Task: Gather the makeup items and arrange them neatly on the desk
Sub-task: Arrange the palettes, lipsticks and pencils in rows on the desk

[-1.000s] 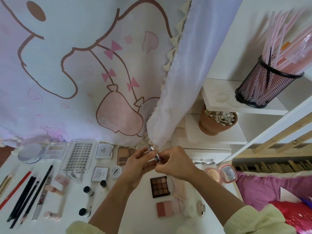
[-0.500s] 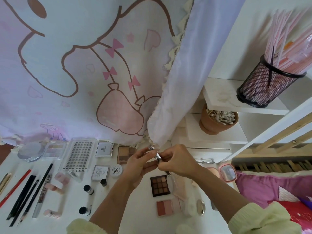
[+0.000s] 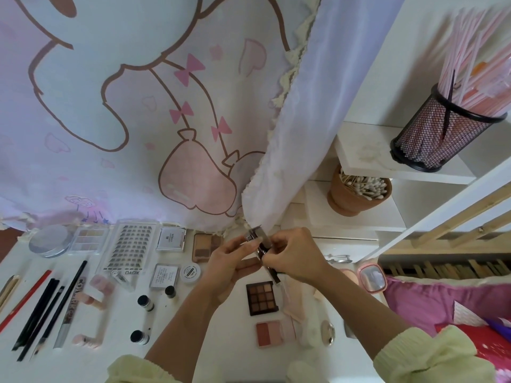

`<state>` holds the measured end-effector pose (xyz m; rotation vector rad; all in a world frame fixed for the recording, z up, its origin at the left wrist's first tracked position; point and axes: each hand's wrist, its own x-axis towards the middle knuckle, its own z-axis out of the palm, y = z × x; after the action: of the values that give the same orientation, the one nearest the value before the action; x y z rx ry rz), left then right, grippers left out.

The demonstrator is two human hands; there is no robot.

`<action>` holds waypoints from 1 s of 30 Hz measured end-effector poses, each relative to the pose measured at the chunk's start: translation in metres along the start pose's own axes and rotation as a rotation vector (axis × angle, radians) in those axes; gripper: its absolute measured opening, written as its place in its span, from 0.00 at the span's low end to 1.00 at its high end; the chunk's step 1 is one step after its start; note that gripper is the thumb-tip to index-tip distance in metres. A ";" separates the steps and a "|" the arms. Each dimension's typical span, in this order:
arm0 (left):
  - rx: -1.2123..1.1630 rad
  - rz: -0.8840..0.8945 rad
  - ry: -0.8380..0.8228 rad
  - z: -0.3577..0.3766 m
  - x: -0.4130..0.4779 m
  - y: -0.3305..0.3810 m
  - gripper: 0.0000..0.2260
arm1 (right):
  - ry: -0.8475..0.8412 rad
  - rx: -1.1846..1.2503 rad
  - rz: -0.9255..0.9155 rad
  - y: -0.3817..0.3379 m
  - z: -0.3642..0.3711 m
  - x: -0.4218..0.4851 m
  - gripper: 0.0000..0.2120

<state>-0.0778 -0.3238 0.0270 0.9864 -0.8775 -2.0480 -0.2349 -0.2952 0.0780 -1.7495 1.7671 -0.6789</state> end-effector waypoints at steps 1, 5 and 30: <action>-0.012 -0.003 -0.005 0.000 0.000 -0.001 0.23 | -0.011 0.002 -0.011 0.000 -0.002 0.000 0.09; -0.062 -0.006 -0.014 0.001 0.002 -0.001 0.21 | -0.082 -0.044 -0.069 -0.011 -0.003 -0.002 0.06; -0.153 -0.117 0.030 -0.029 0.044 0.017 0.24 | -0.012 -0.214 -0.019 0.004 -0.001 0.046 0.11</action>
<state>-0.0691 -0.3756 0.0103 1.0014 -0.6506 -2.1571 -0.2381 -0.3413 0.0745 -1.9079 1.8754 -0.5003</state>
